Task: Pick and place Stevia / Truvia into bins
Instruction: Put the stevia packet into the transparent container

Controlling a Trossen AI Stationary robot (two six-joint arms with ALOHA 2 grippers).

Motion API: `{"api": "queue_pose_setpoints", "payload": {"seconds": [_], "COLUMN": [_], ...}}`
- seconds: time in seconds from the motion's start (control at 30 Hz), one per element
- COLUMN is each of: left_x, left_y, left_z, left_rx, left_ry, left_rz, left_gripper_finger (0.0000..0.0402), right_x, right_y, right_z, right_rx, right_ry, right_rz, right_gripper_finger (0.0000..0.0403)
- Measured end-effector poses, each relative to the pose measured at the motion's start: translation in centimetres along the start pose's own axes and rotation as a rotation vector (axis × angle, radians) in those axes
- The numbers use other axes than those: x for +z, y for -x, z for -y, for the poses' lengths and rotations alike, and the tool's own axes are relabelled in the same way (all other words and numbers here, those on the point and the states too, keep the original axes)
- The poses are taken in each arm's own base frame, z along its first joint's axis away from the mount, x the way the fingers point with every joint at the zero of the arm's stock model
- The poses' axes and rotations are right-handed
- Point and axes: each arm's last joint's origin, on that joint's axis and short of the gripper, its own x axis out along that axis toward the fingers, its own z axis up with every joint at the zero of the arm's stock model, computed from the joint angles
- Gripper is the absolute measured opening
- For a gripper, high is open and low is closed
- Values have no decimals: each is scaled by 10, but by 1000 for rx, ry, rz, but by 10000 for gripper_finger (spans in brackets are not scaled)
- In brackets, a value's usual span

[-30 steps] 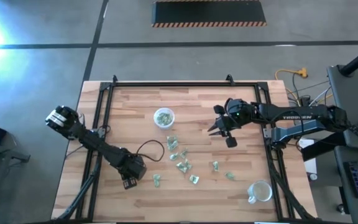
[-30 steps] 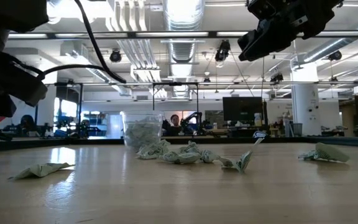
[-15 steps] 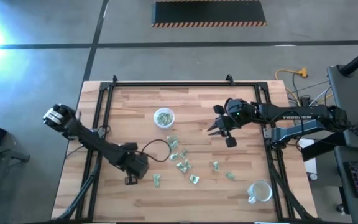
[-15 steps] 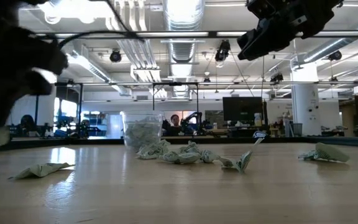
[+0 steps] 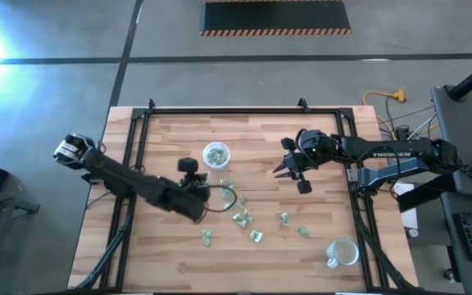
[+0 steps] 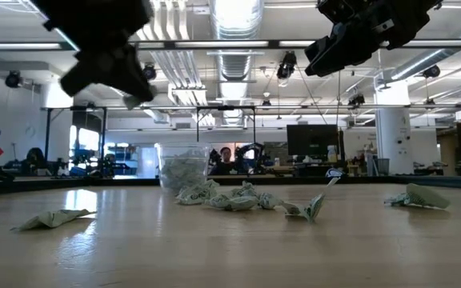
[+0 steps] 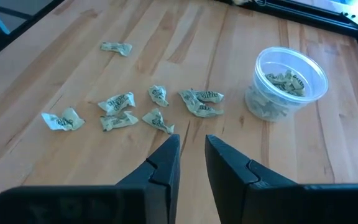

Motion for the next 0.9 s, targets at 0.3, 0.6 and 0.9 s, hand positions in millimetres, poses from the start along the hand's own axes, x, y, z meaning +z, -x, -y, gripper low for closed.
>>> {"api": "queue_pose_setpoints", "payload": {"seconds": [0.3,0.6,0.9], "left_x": [1,-7,-18], "left_y": [-50,-89,-102], "left_z": [-43,-85,-102], "left_rx": [2,-116,-109], "left_ry": [-9,91,143], "left_rz": [-59,-26,-64], "left_gripper_finger": [0,0,0], "right_x": [-1,-2,-2], "right_y": [0,-1,-1], "right_z": [0,0,0], "right_rx": [1,2,2], "right_ry": [-1,0,0], "right_rz": [-2,-7,-7], "right_gripper_finger": [67,66,61]}}
